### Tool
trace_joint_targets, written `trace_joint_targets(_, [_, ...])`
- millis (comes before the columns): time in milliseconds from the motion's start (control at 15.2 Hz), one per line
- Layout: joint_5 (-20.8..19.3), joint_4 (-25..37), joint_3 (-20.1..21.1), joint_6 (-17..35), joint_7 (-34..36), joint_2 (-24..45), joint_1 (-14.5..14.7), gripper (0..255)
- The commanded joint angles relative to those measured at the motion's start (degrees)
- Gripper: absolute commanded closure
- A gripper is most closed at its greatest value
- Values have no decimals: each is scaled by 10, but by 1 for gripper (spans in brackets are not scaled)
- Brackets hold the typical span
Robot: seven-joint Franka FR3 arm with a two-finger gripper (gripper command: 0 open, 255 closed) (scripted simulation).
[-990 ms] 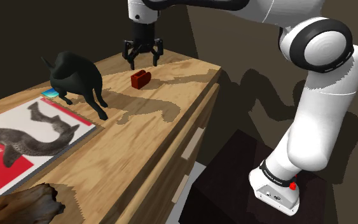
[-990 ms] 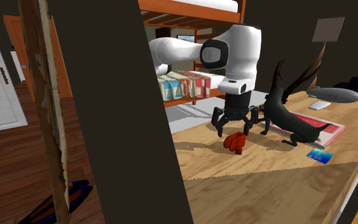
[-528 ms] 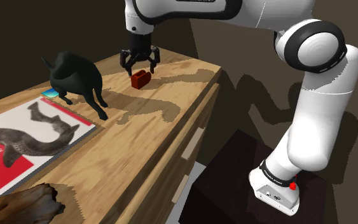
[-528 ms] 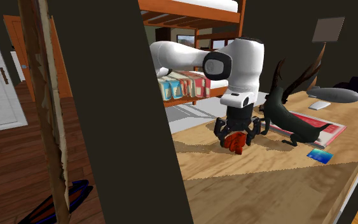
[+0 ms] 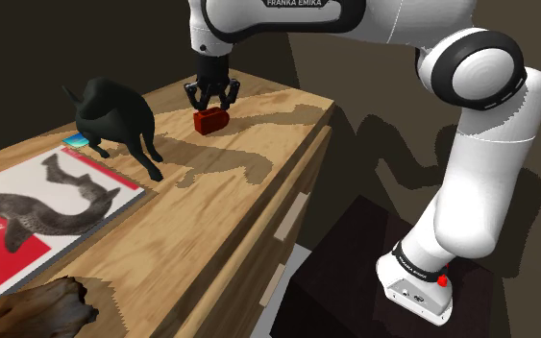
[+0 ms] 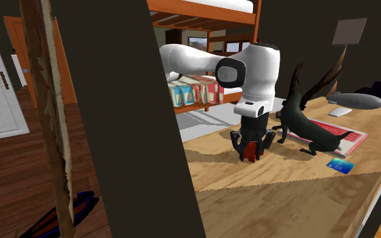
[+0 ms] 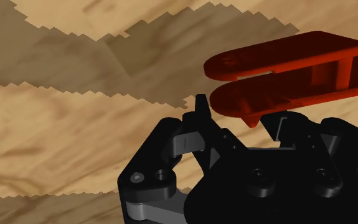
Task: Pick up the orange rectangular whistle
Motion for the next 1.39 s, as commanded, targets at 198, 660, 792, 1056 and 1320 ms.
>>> trace_joint_targets(198, [0,2,0,-1,-1,1,0,255])
trace_joint_targets(660, [-4,73,1,-61,0,13,6,255])
trace_joint_targets(792, [-6,97,1,-79,0,18,9,255])
trace_joint_targets(1056, [-10,150,1,-118,1,32,16,255])
trace_joint_targets(1320, [-14,182,1,-141,1,42,21,255])
